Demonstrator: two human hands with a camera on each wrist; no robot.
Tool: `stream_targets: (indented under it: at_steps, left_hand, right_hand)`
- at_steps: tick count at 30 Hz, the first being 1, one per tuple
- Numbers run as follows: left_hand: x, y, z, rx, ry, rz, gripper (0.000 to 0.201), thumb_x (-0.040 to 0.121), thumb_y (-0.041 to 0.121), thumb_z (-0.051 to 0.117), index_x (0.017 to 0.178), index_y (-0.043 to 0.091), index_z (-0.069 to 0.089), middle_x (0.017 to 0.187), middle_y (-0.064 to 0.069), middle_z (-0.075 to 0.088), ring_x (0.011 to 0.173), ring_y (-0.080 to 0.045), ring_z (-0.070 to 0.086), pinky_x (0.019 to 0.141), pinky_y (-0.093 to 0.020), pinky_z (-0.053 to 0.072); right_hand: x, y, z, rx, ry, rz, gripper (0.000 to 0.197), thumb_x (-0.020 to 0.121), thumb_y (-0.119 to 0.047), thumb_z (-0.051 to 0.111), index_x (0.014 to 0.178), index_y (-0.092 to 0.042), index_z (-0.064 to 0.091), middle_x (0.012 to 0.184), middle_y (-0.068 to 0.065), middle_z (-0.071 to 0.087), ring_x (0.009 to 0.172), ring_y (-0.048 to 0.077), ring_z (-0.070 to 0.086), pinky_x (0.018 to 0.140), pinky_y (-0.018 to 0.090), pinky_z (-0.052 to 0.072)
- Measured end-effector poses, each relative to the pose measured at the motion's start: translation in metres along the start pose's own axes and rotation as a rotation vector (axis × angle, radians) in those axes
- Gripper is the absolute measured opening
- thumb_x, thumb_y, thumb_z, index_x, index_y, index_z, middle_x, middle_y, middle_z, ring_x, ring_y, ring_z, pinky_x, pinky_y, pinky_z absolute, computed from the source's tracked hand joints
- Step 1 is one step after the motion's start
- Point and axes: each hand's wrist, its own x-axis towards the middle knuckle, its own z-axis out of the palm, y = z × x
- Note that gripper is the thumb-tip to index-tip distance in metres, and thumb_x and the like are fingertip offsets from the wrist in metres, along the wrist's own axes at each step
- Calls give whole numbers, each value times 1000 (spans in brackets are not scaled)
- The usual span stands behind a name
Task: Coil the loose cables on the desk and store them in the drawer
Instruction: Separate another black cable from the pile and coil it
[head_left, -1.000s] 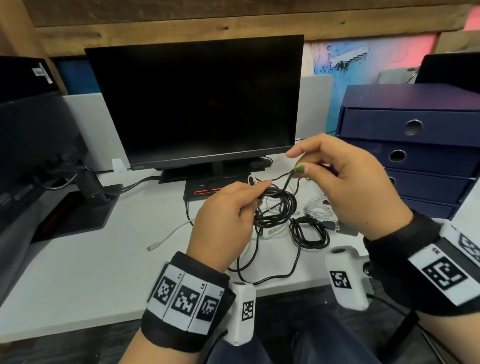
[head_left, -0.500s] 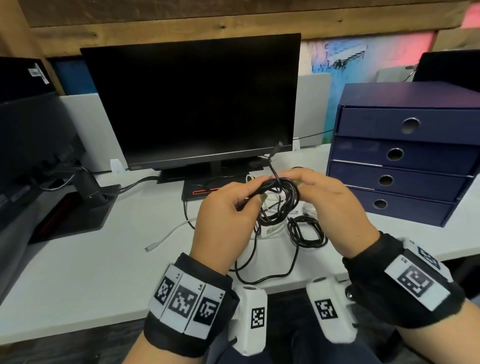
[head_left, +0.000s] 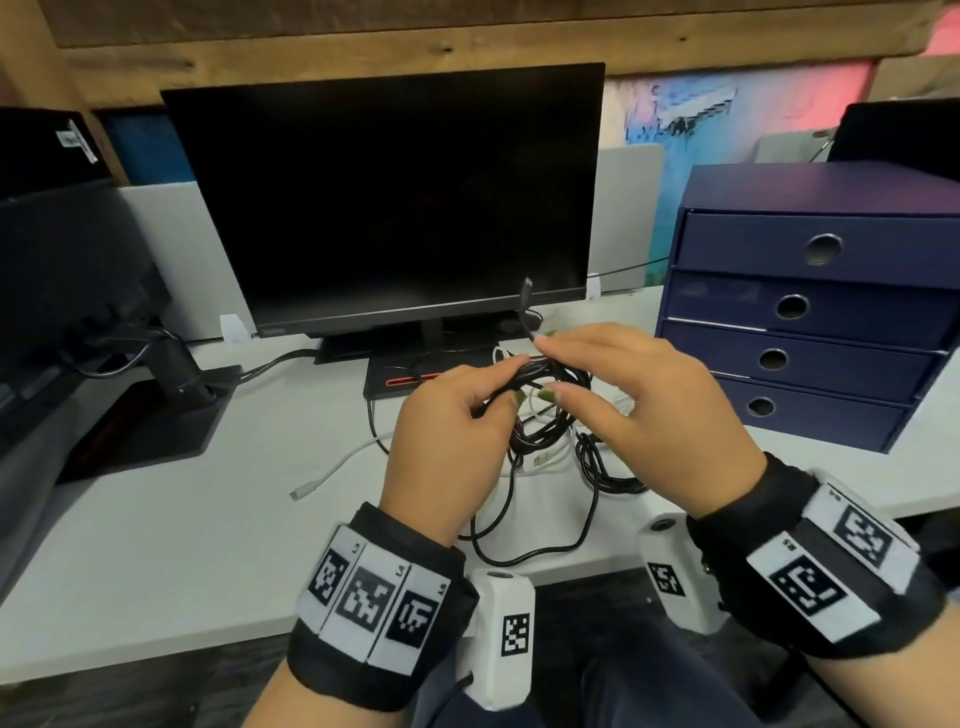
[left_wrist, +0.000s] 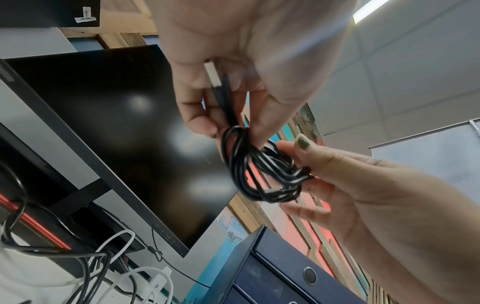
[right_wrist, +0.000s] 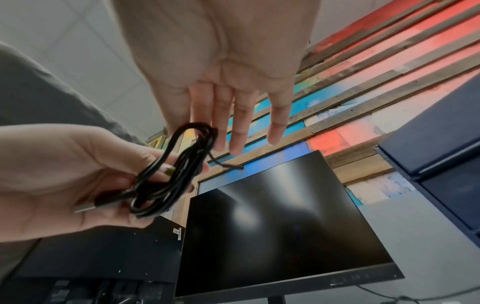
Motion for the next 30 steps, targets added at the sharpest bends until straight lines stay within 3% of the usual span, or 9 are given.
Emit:
stream_targets:
  at_steps: [4,8,11,14,16,21,25,28,30]
  left_hand:
    - [-1,1,0,5,7,24,34,90,10,59,116,30,68,92,16,67,84,-4,61,77,-13,46]
    - [-1,2,0,30,67,70,33,88,9,61,111,30,70,91,16,66,85,1,59,78,-13,47]
    - [-3,3,2,50,69,124,31,88,8,61,112,26,71,93,16,66,87,1,59,80,-13,47]
    - [-3,3,2,47,101,169,31,88,6,62,111,25,71,93,18,65,91,4,57,80,-7,44]
    - [-2,3,2,48,125,187,31,88,6,62,112,24,71,93,18,65,93,6,56,80,-4,42]
    - [-3,0,7,109,151,217,32,89,5,61,115,21,69,96,12,65,96,5,53,79,-2,40]
    - [-4,-3,11,117,138,220,31,90,6,60,115,22,69,96,13,65,94,4,54,80,-5,43]
    - [-3,-3,11,115,127,234,31,90,7,59,115,22,69,97,15,64,95,5,53,81,-4,41]
    - [-1,-4,9,101,121,233,31,90,7,59,115,23,69,98,14,65,96,4,54,82,-4,41]
  right_hand:
    - [0,-4,1,-43,-125,46,52,85,-55,47,130,-30,55,120,-13,61,106,-2,48,97,32,41]
    - [2,-7,1,-58,-177,133,55,78,-49,64,128,-28,53,116,-13,58,105,4,52,97,27,42]
    - [3,-9,4,-29,-195,240,38,79,-40,68,114,-30,57,101,-16,56,95,4,52,80,11,39]
    - [2,-9,6,209,-160,396,11,78,-32,71,85,-29,63,82,-9,67,79,9,60,71,23,48]
    - [0,-11,7,452,-112,497,6,77,-23,74,80,-21,69,78,-1,71,75,14,65,73,29,52]
    - [-3,-11,13,817,-42,639,26,75,-4,75,99,-14,71,87,5,75,82,16,71,73,22,54]
    - [-4,-6,18,1000,-15,748,43,75,8,68,110,-16,65,90,11,74,85,21,69,86,39,51]
    - [-3,-4,18,1060,-41,789,45,67,2,69,108,-16,66,90,11,73,90,23,68,93,45,46]
    - [-1,-3,16,1072,-55,769,47,60,-5,68,106,-14,66,90,13,73,89,21,68,88,39,47]
